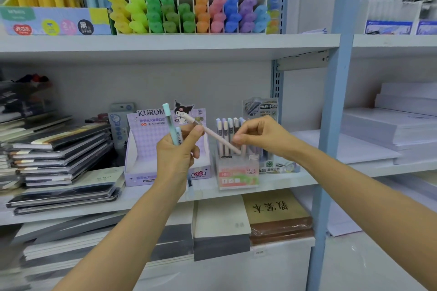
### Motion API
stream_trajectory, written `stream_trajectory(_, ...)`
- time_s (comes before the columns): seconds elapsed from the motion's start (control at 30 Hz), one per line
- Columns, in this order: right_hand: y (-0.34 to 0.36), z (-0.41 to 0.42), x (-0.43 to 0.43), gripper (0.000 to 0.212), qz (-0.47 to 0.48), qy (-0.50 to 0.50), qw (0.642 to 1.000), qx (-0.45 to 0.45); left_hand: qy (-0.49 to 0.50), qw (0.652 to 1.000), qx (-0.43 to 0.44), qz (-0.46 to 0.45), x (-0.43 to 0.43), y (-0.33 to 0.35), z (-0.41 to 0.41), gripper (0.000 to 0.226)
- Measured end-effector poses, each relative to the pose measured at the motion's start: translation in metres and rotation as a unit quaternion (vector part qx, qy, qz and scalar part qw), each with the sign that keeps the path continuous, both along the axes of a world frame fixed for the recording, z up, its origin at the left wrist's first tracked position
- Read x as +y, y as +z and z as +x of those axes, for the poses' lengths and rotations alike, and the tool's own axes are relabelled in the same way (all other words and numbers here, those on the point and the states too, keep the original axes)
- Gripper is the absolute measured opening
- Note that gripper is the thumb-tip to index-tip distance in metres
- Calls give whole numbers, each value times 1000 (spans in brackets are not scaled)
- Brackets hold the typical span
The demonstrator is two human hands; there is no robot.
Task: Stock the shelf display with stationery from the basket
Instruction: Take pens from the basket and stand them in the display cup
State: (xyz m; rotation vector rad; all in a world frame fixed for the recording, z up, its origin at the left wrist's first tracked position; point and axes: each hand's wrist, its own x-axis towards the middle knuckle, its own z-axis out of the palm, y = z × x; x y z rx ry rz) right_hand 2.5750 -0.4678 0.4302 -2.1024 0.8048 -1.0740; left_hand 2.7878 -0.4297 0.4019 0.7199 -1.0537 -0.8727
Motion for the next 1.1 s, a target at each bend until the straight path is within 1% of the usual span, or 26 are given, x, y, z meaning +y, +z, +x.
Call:
stream_trajectory(0.1,9,3,5,19,-43,-44,997,-46,11,996,-84,-12,2,3,-9,7)
stream_trajectory(0.17,17,10,9,27,-74,-50,995,-42,2,992,-121,-28,3,5,-18,8)
stream_trajectory(0.2,21,15,11,27,-87,-43,995,-27,-4,990,-133,-38,4,6,-22,8)
stream_trajectory(0.27,26,25,13,22,-113,-33,993,10,-11,986,-155,-57,5,8,-30,9)
stream_trajectory(0.33,29,29,13,16,-125,-27,992,7,-16,983,-172,-67,5,11,-34,12)
stream_trajectory(0.37,30,29,12,14,-124,-23,992,-18,-21,983,-174,-61,4,12,-33,10)
stream_trajectory(0.43,34,23,9,12,-124,-35,987,-98,-38,987,-156,-19,0,13,-29,7)
stream_trajectory(0.5,38,15,2,11,-135,-84,970,-183,-59,988,-140,31,-4,12,-24,12)
stream_trajectory(0.57,39,8,-9,9,-142,-143,953,-228,-70,985,-147,63,-6,10,-20,19)
stream_trajectory(0.6,38,6,-14,9,-142,-167,948,-229,-79,983,-149,68,-7,8,-18,21)
stream_trajectory(0.7,24,6,-29,9,-135,-212,953,-168,-108,981,-153,59,-8,1,-12,23)
stream_trajectory(0.87,-3,10,-45,9,-155,-251,953,-75,-126,977,-167,31,-11,-6,-5,24)
stream_trajectory(1.0,-4,11,-49,12,-178,-253,951,-7,-115,975,-187,34,-15,-13,-4,25)
stream_trajectory(1.1,2,8,-49,12,-187,-241,952,25,-97,973,-209,32,-20,-16,-3,24)
